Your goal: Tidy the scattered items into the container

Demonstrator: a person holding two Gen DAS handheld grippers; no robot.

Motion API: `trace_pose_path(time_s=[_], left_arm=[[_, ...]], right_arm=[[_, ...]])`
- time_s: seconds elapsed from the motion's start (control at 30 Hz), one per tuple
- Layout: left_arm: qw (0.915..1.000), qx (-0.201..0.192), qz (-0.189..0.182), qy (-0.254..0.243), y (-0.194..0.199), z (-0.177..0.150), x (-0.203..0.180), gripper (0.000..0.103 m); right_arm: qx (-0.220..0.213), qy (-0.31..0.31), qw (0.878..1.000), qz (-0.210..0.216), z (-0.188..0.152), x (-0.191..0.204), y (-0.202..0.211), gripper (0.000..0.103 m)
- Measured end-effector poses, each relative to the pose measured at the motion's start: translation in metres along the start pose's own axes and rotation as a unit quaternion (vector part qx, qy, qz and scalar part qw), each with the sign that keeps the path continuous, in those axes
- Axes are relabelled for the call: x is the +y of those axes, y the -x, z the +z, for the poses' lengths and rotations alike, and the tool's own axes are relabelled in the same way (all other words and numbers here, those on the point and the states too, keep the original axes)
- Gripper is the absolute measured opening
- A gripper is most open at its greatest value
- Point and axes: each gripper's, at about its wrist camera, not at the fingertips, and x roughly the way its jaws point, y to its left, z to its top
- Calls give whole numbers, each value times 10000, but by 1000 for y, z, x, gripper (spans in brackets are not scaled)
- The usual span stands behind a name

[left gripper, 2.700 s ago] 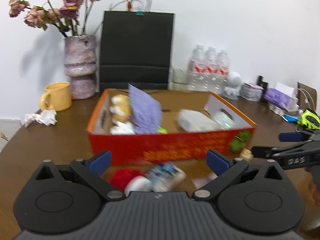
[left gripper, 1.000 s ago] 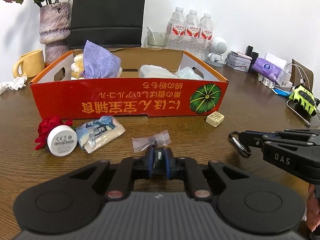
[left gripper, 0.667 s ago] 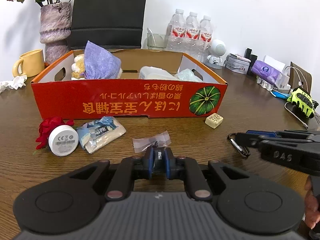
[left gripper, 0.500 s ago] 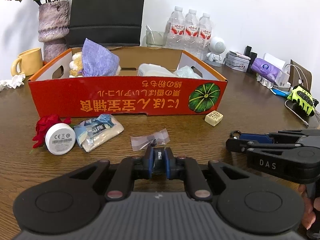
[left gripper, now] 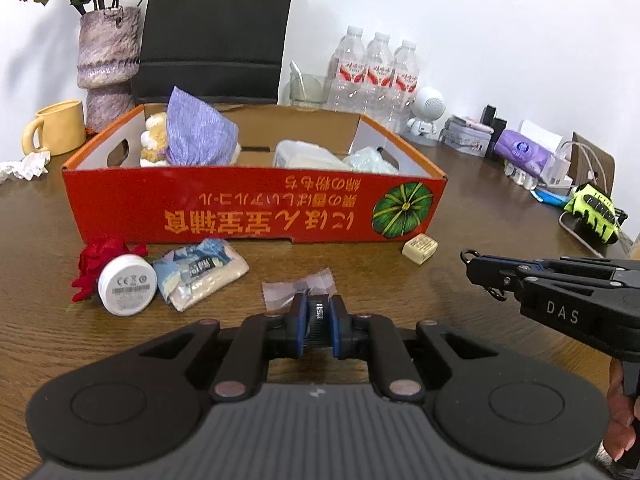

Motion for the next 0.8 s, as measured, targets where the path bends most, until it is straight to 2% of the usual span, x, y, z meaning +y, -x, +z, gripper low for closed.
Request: trace_pose_path(time_s=[0.27, 0.47, 0.6, 0.8], left_arm=[[9993, -366, -92, -67, 20, 16, 6, 12], [9966, -812, -20, -124, 29, 50, 17, 12], [9942, -1061, 120, -130, 19, 81, 28, 12], [9938, -1081, 232, 100, -24, 111, 55, 12]], right_arm=[[-331, 79, 9993, 142, 25, 12, 9, 3], [-580, 295, 9977, 171, 60, 24, 4, 3], [-628, 450, 9969, 175, 90, 35, -19, 3], [-430, 450, 9979, 183, 115, 49, -79, 3]])
